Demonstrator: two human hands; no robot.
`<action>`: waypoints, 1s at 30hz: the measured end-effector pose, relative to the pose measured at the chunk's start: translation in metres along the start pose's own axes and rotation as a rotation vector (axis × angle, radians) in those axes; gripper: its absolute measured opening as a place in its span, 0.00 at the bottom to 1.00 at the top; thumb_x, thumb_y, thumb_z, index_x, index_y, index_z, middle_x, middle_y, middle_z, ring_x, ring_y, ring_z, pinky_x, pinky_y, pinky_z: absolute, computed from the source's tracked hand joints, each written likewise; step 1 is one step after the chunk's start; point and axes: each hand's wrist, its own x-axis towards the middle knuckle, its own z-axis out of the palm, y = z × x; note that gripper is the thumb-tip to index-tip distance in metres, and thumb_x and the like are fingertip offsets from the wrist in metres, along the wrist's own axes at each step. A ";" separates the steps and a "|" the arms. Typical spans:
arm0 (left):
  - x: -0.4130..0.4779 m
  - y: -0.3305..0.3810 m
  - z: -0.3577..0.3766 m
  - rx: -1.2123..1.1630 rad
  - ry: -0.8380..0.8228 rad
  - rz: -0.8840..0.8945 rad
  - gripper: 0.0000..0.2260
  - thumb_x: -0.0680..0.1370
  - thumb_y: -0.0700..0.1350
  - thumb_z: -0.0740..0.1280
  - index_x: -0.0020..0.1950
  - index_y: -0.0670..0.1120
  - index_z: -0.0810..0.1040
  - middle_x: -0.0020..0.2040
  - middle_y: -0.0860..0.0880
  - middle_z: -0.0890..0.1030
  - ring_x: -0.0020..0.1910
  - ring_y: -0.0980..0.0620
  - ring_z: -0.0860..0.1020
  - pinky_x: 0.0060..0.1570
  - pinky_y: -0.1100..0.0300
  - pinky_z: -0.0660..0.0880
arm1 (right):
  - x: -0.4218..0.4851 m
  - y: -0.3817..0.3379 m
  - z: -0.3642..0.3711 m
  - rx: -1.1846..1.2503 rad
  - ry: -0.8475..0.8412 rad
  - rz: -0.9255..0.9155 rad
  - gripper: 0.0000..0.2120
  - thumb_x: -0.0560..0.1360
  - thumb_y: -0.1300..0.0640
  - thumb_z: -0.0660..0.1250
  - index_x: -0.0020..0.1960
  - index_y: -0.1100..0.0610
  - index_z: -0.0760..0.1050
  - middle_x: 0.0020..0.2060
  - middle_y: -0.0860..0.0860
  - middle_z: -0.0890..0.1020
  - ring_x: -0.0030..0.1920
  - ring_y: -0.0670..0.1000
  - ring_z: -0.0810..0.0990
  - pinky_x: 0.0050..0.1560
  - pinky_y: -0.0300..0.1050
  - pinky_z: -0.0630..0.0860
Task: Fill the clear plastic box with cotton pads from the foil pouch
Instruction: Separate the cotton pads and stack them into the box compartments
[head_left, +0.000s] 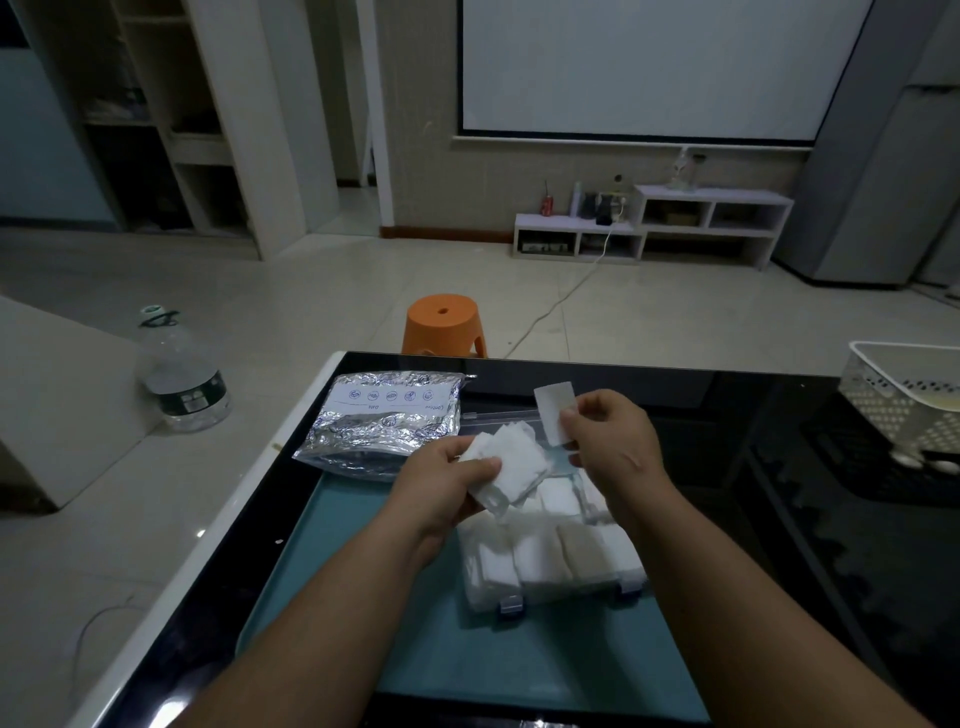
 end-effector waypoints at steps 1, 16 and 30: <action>0.000 0.000 0.000 0.000 0.006 -0.002 0.14 0.74 0.32 0.68 0.60 0.37 0.78 0.47 0.41 0.83 0.36 0.49 0.83 0.34 0.58 0.78 | 0.000 -0.002 -0.003 0.024 -0.009 -0.001 0.02 0.79 0.59 0.64 0.48 0.56 0.75 0.45 0.53 0.79 0.46 0.53 0.79 0.47 0.48 0.80; 0.001 -0.007 0.001 -0.016 -0.006 -0.015 0.12 0.76 0.31 0.65 0.57 0.42 0.79 0.48 0.39 0.84 0.43 0.43 0.84 0.41 0.51 0.79 | -0.007 -0.001 0.009 -0.353 -0.289 -0.007 0.18 0.71 0.54 0.74 0.59 0.51 0.74 0.49 0.44 0.76 0.49 0.45 0.76 0.40 0.37 0.72; -0.001 0.006 0.001 -0.098 0.003 0.010 0.08 0.77 0.32 0.63 0.52 0.39 0.80 0.41 0.41 0.84 0.37 0.46 0.83 0.37 0.57 0.80 | -0.010 -0.008 0.009 -0.237 -0.363 -0.020 0.15 0.72 0.57 0.71 0.56 0.51 0.71 0.48 0.46 0.75 0.48 0.47 0.76 0.44 0.39 0.75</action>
